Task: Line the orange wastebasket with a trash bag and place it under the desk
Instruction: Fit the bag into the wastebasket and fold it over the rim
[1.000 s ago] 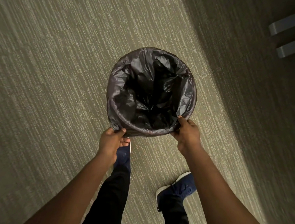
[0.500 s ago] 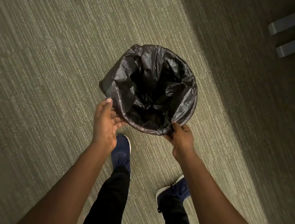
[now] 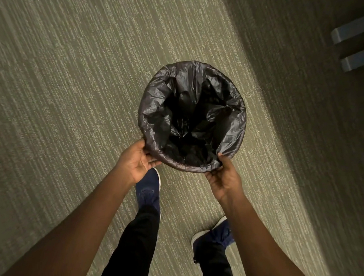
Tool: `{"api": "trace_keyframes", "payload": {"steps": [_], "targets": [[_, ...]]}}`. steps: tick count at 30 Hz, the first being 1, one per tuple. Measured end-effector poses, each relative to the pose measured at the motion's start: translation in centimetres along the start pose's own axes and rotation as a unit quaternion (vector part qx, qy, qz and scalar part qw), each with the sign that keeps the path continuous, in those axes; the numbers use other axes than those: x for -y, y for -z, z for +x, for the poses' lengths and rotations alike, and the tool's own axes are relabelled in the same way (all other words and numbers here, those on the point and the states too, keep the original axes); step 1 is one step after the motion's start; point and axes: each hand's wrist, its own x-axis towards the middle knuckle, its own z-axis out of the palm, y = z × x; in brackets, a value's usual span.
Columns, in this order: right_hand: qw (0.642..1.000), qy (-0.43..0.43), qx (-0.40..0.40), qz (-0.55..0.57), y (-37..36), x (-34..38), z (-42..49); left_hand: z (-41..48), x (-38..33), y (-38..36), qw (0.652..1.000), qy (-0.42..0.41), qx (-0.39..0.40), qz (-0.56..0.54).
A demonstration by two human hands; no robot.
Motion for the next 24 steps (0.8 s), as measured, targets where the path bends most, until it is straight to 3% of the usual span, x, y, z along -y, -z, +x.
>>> {"api": "trace_keyframes", "payload": {"steps": [2, 4, 7, 9, 12, 19, 24], "targets": [[1.0, -0.005, -0.005, -0.007, 0.3, 0.1, 0.2, 0.0, 0.2, 0.3, 0.994, 0.0, -0.037, 0.105], [1.0, 0.0, -0.006, -0.019, 0.3, 0.0, 0.4, 0.3, 0.5, 0.7, 0.979, -0.055, -0.136, 0.143], [0.998, 0.017, -0.003, -0.058, 0.1, -0.3, 0.4, -0.3, -0.3, 1.0, 0.949, -0.202, -0.243, 0.024], [0.995, 0.027, 0.003, -0.093, -0.1, -0.6, 0.3, -0.9, -1.0, 0.5, 0.944, -0.252, -0.211, 0.039], [0.992, 0.042, 0.007, -0.12, -0.4, -0.9, 0.3, -1.2, -1.5, -0.4, 0.956, -0.229, -0.146, 0.11], [0.992, 0.057, -0.016, -0.108, 0.4, -0.5, 0.4, -1.8, -2.1, -2.0, 0.989, -0.109, -0.049, -0.088], [0.974, 0.065, -0.017, -0.216, 1.4, 0.7, -0.2, -2.5, -1.1, -2.3, 0.994, -0.097, -0.039, 0.016]]}}
